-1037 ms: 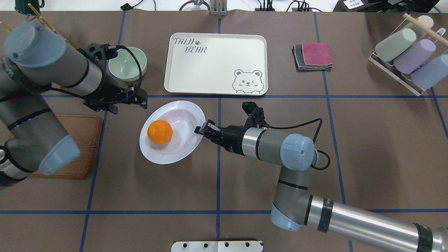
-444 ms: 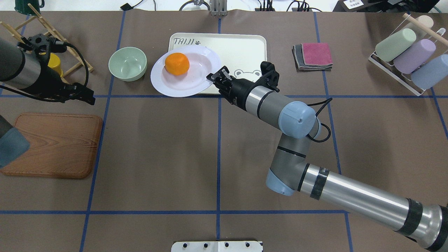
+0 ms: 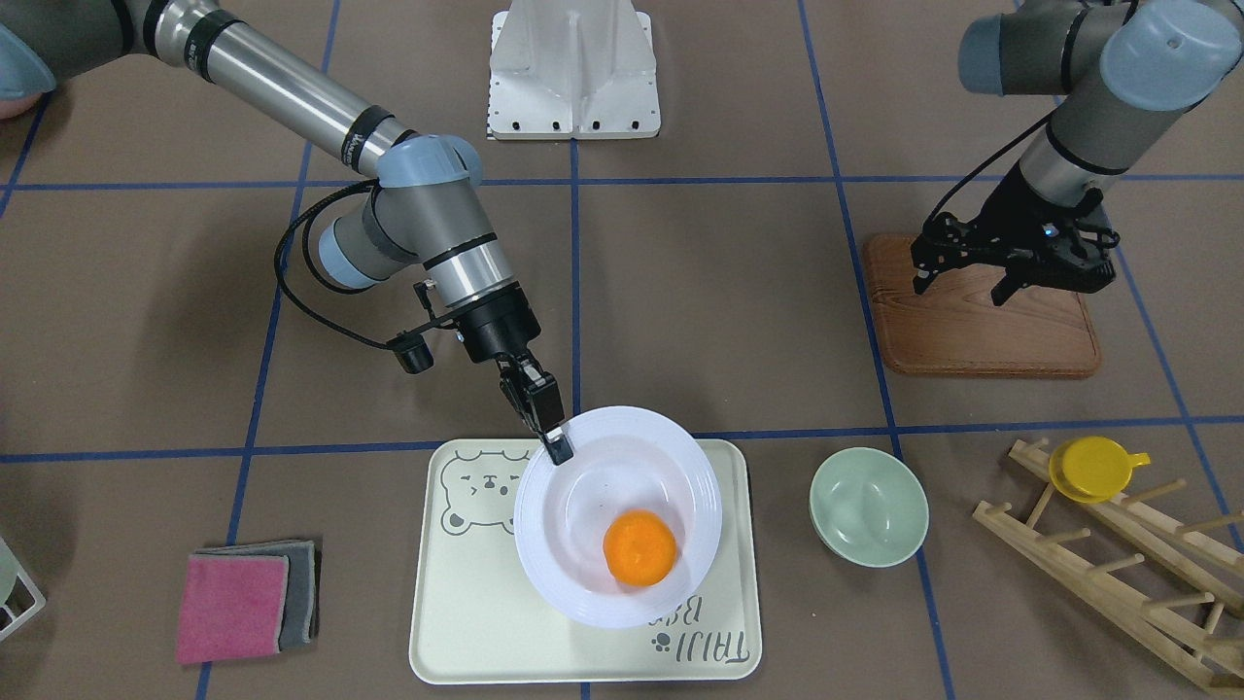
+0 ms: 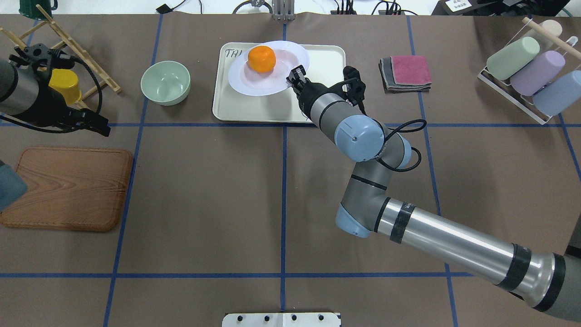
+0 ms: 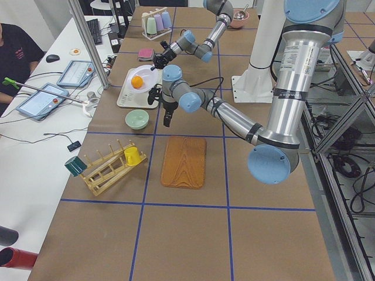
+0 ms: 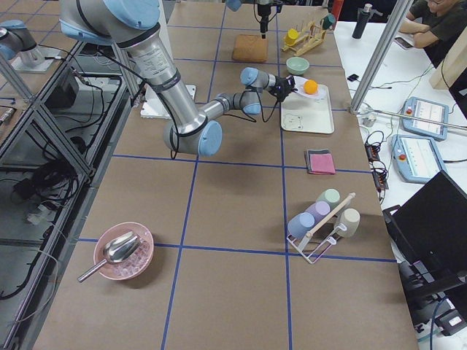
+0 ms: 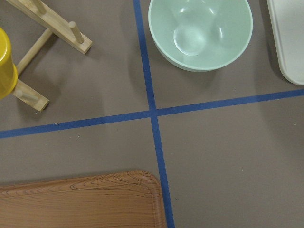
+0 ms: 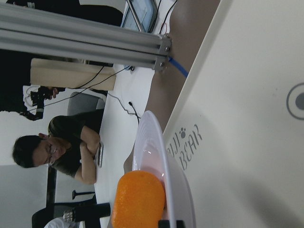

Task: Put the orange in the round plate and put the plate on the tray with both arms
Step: 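Set the plate down on the tray and open the right gripper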

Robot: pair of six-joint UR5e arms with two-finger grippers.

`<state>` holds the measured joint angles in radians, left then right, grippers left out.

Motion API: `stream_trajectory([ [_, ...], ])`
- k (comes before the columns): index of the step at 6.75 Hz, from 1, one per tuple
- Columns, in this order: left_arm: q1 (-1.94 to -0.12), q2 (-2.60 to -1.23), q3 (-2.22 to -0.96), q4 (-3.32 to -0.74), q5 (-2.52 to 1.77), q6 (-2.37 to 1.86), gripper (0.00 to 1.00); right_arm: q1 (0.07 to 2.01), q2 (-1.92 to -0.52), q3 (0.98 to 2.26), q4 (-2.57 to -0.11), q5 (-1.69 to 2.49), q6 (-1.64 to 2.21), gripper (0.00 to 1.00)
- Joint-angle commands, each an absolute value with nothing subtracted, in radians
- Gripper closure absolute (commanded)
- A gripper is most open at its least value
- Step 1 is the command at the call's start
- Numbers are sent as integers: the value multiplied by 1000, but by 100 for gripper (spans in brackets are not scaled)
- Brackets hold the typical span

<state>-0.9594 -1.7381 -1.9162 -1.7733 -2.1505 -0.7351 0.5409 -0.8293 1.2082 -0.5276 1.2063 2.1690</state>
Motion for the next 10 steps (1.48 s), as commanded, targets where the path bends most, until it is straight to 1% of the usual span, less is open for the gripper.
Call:
stream_trajectory([
  [1, -960, -1736, -1916, -1773, -2152, -732, 3, 540, -819, 1198, -614, 1197, 2175, 93],
  [2, -960, -1738, -1914, -1773, -2149, -730, 3, 538, -816, 1198, -614, 1197, 2175, 93],
  [3, -960, -1736, -1916, -1775, -2149, -730, 3, 538, -815, 1189, -641, 1198, 2174, 90],
  [4, -960, -1736, -1914, -1773, -2149, -730, 3, 538, -805, 1189, -693, 1200, 2169, 78],
  [5, -960, -1736, -1913, -1773, -2149, -730, 3, 540, -804, 1190, -719, 1210, 2139, 14],
  [6, -960, -1736, -1913, -1773, -2148, -730, 3, 541, -804, 1199, -718, 1256, 2002, 0],
  [7, -960, -1736, -1913, -1773, -2148, -730, 3, 570, -810, 1216, -756, 1385, 1870, 0],
  [8, -966, -1736, -1913, -1773, -2149, -730, 3, 613, -862, 1332, -899, 1555, 1645, 0],
  [9, -966, -1736, -1911, -1773, -2149, -730, 3, 658, -946, 1505, -1090, 1680, 1379, 0],
  [10, -968, -1738, -1910, -1773, -2149, -730, 3, 717, -1010, 1634, -1262, 1777, 1136, 0],
])
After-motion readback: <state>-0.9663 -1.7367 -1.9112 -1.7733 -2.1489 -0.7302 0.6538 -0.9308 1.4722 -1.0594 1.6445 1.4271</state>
